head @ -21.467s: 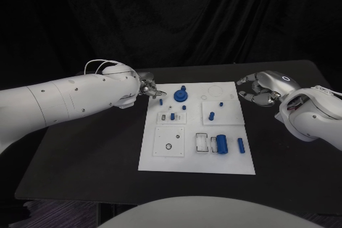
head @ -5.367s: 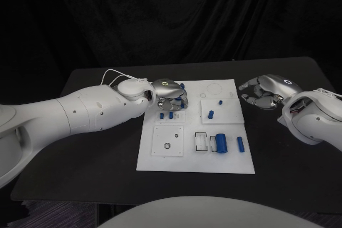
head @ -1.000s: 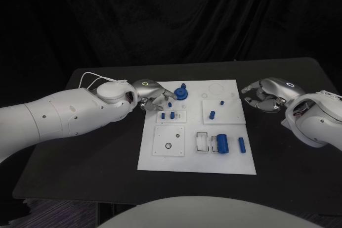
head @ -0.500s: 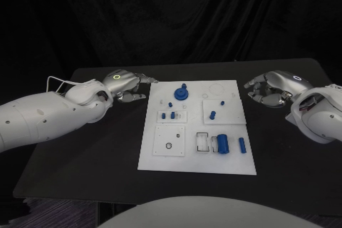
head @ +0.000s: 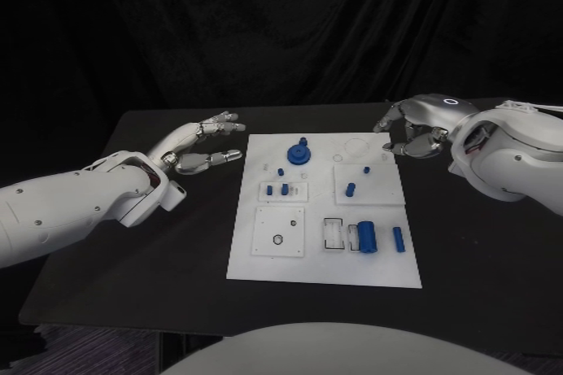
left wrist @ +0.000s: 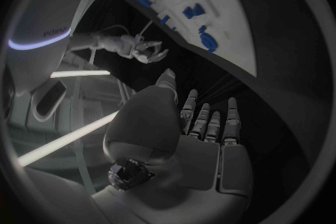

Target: Assemble the parts on the task board

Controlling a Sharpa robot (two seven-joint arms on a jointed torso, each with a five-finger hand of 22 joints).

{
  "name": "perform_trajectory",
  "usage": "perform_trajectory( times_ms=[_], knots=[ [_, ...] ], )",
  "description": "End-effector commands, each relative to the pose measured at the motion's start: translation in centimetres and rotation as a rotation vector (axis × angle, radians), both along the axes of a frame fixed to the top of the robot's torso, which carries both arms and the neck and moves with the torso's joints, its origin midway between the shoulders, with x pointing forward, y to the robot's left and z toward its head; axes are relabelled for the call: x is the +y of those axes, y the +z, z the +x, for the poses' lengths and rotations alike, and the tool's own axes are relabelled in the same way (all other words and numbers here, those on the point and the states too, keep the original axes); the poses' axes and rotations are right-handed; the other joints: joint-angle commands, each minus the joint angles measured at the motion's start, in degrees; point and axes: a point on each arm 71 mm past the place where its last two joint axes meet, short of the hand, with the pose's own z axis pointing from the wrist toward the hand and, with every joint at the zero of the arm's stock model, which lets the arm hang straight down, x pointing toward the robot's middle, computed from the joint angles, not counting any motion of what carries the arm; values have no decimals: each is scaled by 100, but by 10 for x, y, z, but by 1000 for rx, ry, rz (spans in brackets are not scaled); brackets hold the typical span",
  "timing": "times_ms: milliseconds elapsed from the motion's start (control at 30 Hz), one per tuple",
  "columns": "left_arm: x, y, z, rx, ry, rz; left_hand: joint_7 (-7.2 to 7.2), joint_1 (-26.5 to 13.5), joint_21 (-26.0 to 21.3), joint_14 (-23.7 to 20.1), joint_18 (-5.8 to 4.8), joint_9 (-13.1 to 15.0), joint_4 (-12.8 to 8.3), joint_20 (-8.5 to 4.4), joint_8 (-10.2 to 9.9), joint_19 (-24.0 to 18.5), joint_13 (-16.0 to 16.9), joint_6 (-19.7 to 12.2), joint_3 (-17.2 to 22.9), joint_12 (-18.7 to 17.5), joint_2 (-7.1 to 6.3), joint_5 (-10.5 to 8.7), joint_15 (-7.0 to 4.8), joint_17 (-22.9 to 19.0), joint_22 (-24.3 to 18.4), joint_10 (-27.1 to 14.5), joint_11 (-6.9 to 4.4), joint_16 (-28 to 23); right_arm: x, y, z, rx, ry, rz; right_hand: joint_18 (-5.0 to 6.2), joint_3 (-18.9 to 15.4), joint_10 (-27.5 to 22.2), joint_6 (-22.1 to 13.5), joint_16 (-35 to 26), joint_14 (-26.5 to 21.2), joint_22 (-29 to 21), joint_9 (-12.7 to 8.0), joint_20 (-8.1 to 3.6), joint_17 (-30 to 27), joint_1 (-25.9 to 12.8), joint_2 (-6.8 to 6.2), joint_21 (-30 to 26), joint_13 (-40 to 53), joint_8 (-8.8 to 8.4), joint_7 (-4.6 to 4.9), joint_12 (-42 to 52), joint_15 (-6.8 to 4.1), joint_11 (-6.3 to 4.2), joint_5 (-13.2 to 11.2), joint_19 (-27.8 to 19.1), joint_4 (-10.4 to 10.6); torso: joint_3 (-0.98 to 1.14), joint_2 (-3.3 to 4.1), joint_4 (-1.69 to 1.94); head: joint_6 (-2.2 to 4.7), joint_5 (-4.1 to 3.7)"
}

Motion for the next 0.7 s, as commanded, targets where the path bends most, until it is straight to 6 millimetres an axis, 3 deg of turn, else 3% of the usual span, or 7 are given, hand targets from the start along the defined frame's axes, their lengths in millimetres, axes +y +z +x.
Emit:
perform_trajectory(
  times_ms=[33,67,167,367,500,567,700],
  knots=[
    [-5,0,-7,226,-66,-509,-119,-102,-60,-149,54,-79,11,0,-37,-230,-124,-389,-283,-196,67,-148,36,-94,-700,-188,7,-55,2,-14,1,72,27,-91,49,-42,-44,-75,-81,-120,-11,-9,10,-86,141,25,-100,-168,-22,-1,-69,-7,9,274,-65,-82,-26,4,79,-1,-147],
    [-7,-3,-10,259,-79,-557,-161,-192,-69,-220,38,-118,12,6,-52,-329,-144,-608,-399,-316,73,-203,65,-133,-946,-291,3,-77,3,-17,1,80,29,-95,51,47,-27,-96,-113,-176,43,-15,-16,-127,333,15,-78,-262,-21,20,-97,-22,5,867,-76,-268,-41,3,117,-1,-201],
    [-12,-9,-18,315,-103,-638,-200,-373,-88,-232,11,-160,19,67,-68,-430,-166,-866,-499,-455,146,-316,149,-139,-1282,-400,21,-82,4,-22,2,93,35,-101,46,84,-9,-136,-248,-291,143,-25,-28,-260,363,19,-39,-366,-23,9,-102,-33,16,1033,-130,-384,-69,5,159,-1,-270],
    [-20,-15,-28,363,-132,-721,-171,-383,-87,-232,22,-166,4,96,-65,-462,-165,-908,-528,-465,291,-278,164,-139,-1402,-409,48,-82,-1,-31,1,105,39,-95,19,-7,82,-135,194,-82,288,-21,43,-67,-33,131,110,-565,-3,2,-13,38,16,68,-43,-208,-205,26,301,-1,-435],
    [-21,-15,-32,357,-142,-727,-209,-327,-103,-232,28,-171,1,97,-68,-503,-164,-937,-544,-461,327,-191,157,-139,-1571,-406,81,-82,-3,-33,0,103,42,-88,-184,-205,99,-94,1202,496,789,-7,54,580,-334,164,1514,-721,13,-29,-20,25,8,-432,662,32,-287,48,348,-1,-459],
    [-22,-14,-35,351,-147,-725,-241,-309,-105,-232,32,-172,2,91,-68,-515,-163,-940,-553,-456,338,-175,147,-139,-1605,-402,80,-82,-5,-34,-2,103,45,-84,-248,-354,121,-59,1508,614,962,4,53,761,-471,185,1926,-861,23,-24,-61,23,11,-514,846,168,-363,61,381,-1,-485],
    [-22,-13,-39,344,-153,-725,-251,-263,-115,-232,41,-170,-1,77,-64,-545,-161,-927,-565,-445,358,-120,123,-139,-1720,-393,83,-82,-6,-36,-4,102,51,-77,-276,-432,166,-22,1688,670,1073,15,47,848,-462,213,2149,-993,31,-27,-92,29,9,-484,933,203,-430,86,385,-1,-509]
  ],
)
